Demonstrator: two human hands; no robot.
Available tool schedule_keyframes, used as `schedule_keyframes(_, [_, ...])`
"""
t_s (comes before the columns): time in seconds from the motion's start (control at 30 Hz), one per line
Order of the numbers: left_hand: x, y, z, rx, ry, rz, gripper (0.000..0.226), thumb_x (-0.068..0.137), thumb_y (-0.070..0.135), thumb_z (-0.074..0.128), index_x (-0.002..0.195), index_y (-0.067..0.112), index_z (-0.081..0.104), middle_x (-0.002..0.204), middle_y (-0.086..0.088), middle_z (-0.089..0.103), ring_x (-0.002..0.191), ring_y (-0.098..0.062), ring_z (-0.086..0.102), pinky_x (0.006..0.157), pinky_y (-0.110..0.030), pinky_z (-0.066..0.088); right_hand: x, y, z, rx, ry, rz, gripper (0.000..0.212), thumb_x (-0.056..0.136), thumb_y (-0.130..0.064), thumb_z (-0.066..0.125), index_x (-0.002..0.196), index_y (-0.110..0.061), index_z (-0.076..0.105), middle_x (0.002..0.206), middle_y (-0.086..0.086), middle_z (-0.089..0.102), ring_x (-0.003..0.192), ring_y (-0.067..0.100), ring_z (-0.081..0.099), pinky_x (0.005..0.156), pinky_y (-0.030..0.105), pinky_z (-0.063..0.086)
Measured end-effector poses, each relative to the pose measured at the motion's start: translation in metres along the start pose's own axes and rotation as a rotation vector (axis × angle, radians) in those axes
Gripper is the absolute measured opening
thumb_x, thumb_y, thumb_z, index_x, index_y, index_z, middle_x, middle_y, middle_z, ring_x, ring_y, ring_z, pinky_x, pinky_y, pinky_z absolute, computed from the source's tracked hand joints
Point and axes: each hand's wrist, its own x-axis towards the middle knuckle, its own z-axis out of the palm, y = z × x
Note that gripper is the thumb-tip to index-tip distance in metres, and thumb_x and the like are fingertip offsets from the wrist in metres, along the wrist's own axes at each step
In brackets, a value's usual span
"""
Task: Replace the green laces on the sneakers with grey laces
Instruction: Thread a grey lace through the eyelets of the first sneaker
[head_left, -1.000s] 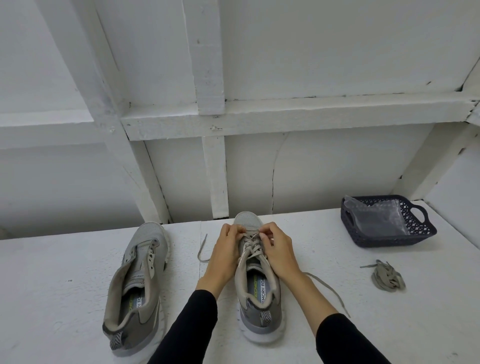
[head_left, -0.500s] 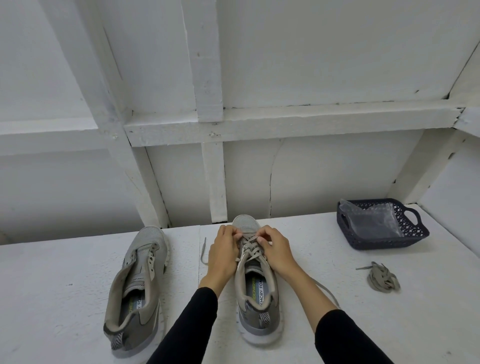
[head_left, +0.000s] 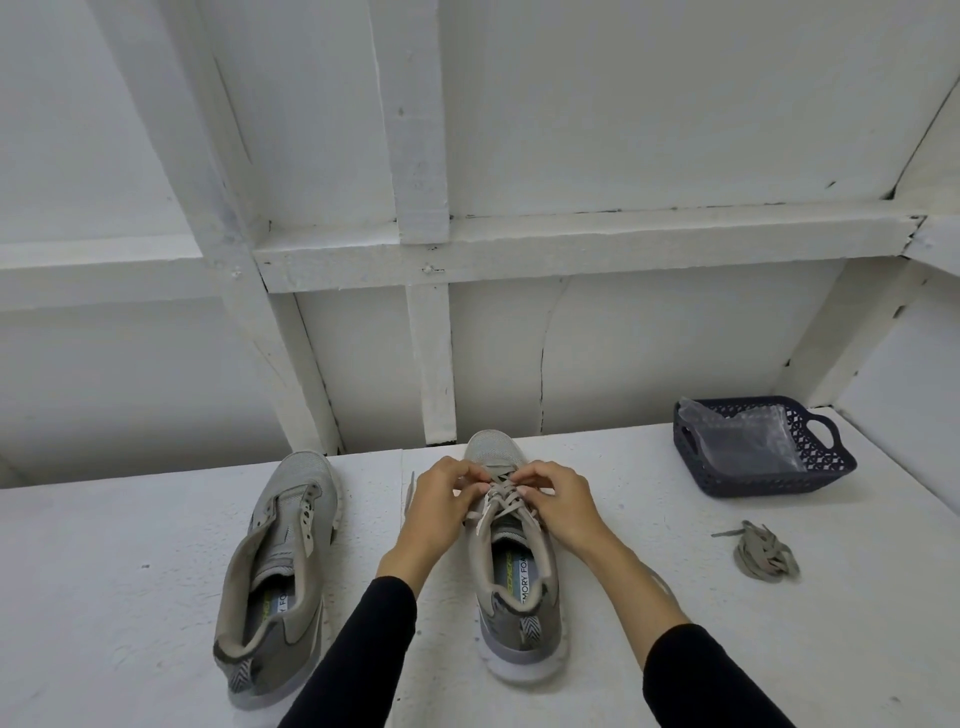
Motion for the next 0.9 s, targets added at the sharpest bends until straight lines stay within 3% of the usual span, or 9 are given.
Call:
schedule_keyframes(0.13, [-0.005, 0.002, 0.003, 0.067, 0.007, 0.045, 0.017, 0.093, 0.015, 0.064, 0.090, 0.030, 0.070, 0.096, 0.009, 0.059, 0.085, -0.005, 0.061, 0.074, -0.021, 0.052, -0.003, 0.003, 0.004, 0.011, 0.072, -0.007, 0.022, 0.085, -0.001, 0.067, 0.078, -0.020, 0.058, 0.095, 0.004, 0.064, 0.090, 0.016, 0.064, 0.072, 0.013, 0.048])
schedule_keyframes(0.3, [-0.007, 0.005, 0.004, 0.164, 0.010, 0.092, 0.014, 0.097, 0.014, 0.058, 0.101, 0.019, 0.071, 0.097, 0.013, 0.052, 0.086, 0.001, 0.054, 0.072, -0.003, 0.040, -0.005, 0.000, 0.005, -0.031, 0.032, -0.025, 0.019, 0.089, 0.000, 0.061, 0.095, -0.014, 0.072, 0.092, -0.008, 0.063, 0.086, -0.002, 0.060, 0.074, 0.005, 0.044])
schedule_keyframes(0.4, [-0.010, 0.005, 0.006, 0.216, -0.019, 0.112, 0.013, 0.100, 0.020, 0.051, 0.105, 0.017, 0.063, 0.100, 0.012, 0.048, 0.087, 0.000, 0.053, 0.076, -0.008, 0.041, -0.004, -0.002, 0.005, -0.061, 0.018, -0.042, 0.025, 0.090, 0.000, 0.059, 0.082, -0.022, 0.066, 0.089, -0.004, 0.064, 0.083, 0.002, 0.060, 0.071, 0.007, 0.044])
schedule_keyframes(0.5, [-0.011, 0.006, 0.006, 0.267, -0.050, 0.085, 0.013, 0.103, 0.026, 0.042, 0.105, 0.020, 0.053, 0.107, 0.008, 0.046, 0.088, -0.008, 0.055, 0.079, -0.025, 0.048, -0.005, 0.000, 0.006, -0.123, 0.021, -0.079, 0.024, 0.096, -0.005, 0.046, 0.081, -0.023, 0.052, 0.086, -0.001, 0.058, 0.077, 0.010, 0.052, 0.067, 0.020, 0.041])
schedule_keyframes(0.63, [-0.017, 0.010, 0.008, 0.197, -0.032, 0.049, 0.013, 0.105, 0.030, 0.036, 0.093, 0.030, 0.044, 0.097, 0.010, 0.053, 0.080, -0.003, 0.053, 0.065, -0.016, 0.040, -0.011, 0.001, 0.008, -0.157, 0.044, -0.117, 0.020, 0.100, -0.011, 0.037, 0.085, -0.021, 0.045, 0.085, -0.001, 0.054, 0.073, 0.013, 0.046, 0.065, 0.026, 0.038])
schedule_keyframes(0.8, [-0.014, 0.003, 0.008, 0.149, -0.006, 0.057, 0.006, 0.102, 0.028, 0.046, 0.099, 0.029, 0.051, 0.103, 0.012, 0.054, 0.090, -0.003, 0.056, 0.077, -0.016, 0.046, -0.008, 0.001, 0.002, -0.048, -0.025, -0.058, 0.014, 0.095, -0.006, 0.054, 0.090, -0.017, 0.060, 0.091, -0.002, 0.065, 0.085, 0.007, 0.060, 0.072, 0.011, 0.045])
schedule_keyframes(0.9, [-0.012, -0.001, 0.007, 0.154, 0.016, 0.066, 0.004, 0.099, 0.028, 0.054, 0.099, 0.030, 0.058, 0.103, 0.011, 0.053, 0.091, -0.005, 0.059, 0.080, -0.017, 0.048, -0.004, 0.002, 0.001, -0.080, -0.012, -0.042, 0.013, 0.091, -0.005, 0.060, 0.090, -0.017, 0.066, 0.093, -0.003, 0.067, 0.088, 0.007, 0.062, 0.075, 0.011, 0.047])
